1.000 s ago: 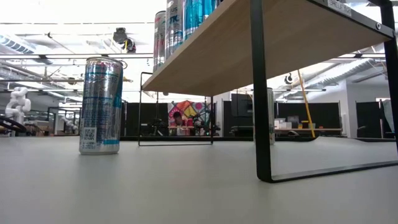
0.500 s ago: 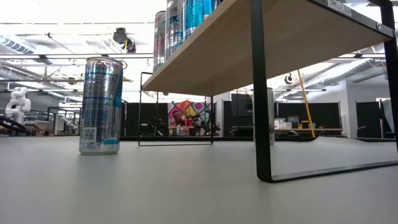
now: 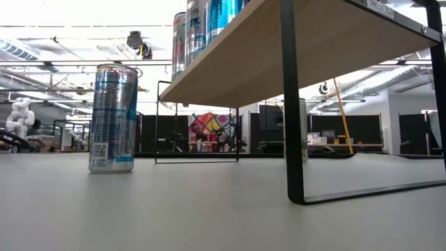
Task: Place canned beverage on shelf
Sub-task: Put the top right blue soda can on the shelf, then put the left blue soda can on the shelf aligned with the other blue soda can
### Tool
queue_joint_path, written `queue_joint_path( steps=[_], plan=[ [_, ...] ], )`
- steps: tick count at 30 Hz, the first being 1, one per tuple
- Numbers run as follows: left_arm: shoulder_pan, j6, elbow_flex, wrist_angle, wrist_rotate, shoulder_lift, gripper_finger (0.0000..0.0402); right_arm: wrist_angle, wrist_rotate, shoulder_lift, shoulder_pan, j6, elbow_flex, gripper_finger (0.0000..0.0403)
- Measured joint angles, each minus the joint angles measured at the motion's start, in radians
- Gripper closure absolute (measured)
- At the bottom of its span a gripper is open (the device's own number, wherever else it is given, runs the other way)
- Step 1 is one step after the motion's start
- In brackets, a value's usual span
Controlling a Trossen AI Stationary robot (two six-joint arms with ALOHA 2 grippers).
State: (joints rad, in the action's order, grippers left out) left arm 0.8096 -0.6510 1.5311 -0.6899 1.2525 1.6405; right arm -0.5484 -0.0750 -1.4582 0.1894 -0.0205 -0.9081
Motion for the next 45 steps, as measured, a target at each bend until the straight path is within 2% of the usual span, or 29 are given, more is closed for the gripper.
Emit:
queue_joint_path(
  steps=[8,13,28,31,45],
  plan=[
    [0.0,0.002,0.0,0.0,0.0,0.0,0.0043,0.0,0.004,0.0,0.0,0.006,0.0,0.0155],
    [0.0,0.001,0.0,-0.001,0.0,0.0,0.0043,0.004,0.082,0.007,0.007,0.006,0.0,0.0155],
    [0.0,0.002,0.0,-0.001,-0.001,0.0,0.0043,0.031,0.079,0.034,0.03,0.005,0.0,0.0149],
    [0.0,0.001,0.0,-0.001,-0.001,0.0,0.0043,0.03,0.108,0.034,0.037,0.006,0.0,0.0149],
    [0.002,-0.049,0.0,-0.011,-0.013,0.058,0.0043,0.101,0.144,0.133,0.068,0.033,0.0,0.0149]
  ],
)
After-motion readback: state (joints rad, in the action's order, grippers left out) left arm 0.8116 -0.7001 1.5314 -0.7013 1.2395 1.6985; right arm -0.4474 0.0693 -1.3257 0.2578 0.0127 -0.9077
